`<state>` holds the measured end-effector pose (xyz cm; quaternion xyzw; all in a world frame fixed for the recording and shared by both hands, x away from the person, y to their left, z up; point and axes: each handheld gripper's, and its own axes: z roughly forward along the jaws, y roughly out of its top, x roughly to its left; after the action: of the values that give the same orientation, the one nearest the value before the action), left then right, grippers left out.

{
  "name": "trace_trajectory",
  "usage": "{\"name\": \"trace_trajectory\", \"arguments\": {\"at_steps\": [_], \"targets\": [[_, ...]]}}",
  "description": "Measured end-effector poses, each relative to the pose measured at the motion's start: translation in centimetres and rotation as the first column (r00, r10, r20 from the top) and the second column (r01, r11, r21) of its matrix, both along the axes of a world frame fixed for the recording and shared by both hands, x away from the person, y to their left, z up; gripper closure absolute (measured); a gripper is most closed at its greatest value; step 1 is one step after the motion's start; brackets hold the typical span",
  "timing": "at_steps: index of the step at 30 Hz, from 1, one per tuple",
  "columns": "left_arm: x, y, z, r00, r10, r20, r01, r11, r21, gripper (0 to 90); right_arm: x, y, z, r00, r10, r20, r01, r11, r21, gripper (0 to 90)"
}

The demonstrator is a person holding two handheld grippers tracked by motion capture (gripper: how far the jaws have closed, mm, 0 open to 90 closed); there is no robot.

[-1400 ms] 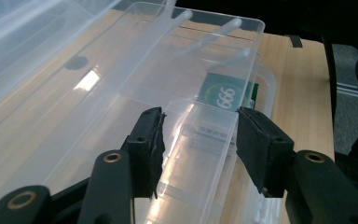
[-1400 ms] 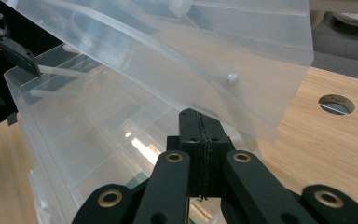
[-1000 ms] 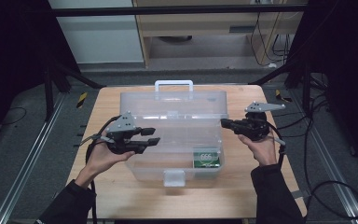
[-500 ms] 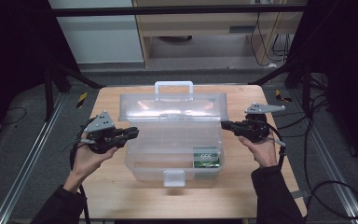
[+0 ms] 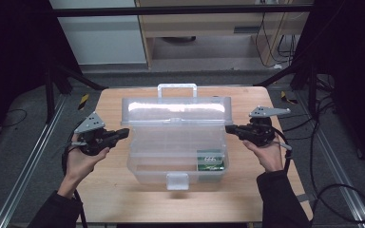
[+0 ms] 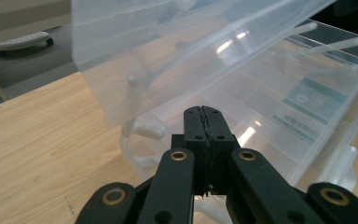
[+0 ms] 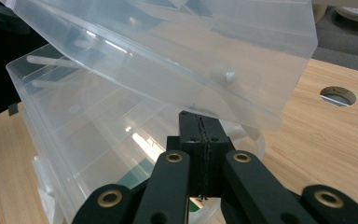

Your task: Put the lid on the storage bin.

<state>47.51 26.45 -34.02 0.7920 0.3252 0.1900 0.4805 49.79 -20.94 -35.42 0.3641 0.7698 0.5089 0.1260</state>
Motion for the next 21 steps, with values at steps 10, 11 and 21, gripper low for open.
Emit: {"name": "trace_trajectory", "arguments": {"at_steps": [10, 11, 21], "targets": [[-0.2, 0.2, -0.6, 0.9999, 0.000, -0.013, 0.000, 0.9999, 0.013, 89.4, -1.0, -0.2, -0.5, 1.0000, 0.006, -0.002, -0.006, 0.9999, -0.013, 90.0], [-0.2, 0.3, -0.7, 0.9999, 0.000, -0.015, 0.001, 0.9999, 0.011, 89.3, -1.2, -0.3, -0.6, 1.0000, 0.006, -0.001, -0.006, 0.9999, -0.015, 90.0], [-1.1, 1.0, -2.4, 0.9994, 0.010, -0.035, -0.008, 0.9988, 0.048, 88.3, -2.9, -0.5, -1.7, 1.0000, 0.006, 0.002, -0.006, 0.9990, -0.043, 90.0]]}}
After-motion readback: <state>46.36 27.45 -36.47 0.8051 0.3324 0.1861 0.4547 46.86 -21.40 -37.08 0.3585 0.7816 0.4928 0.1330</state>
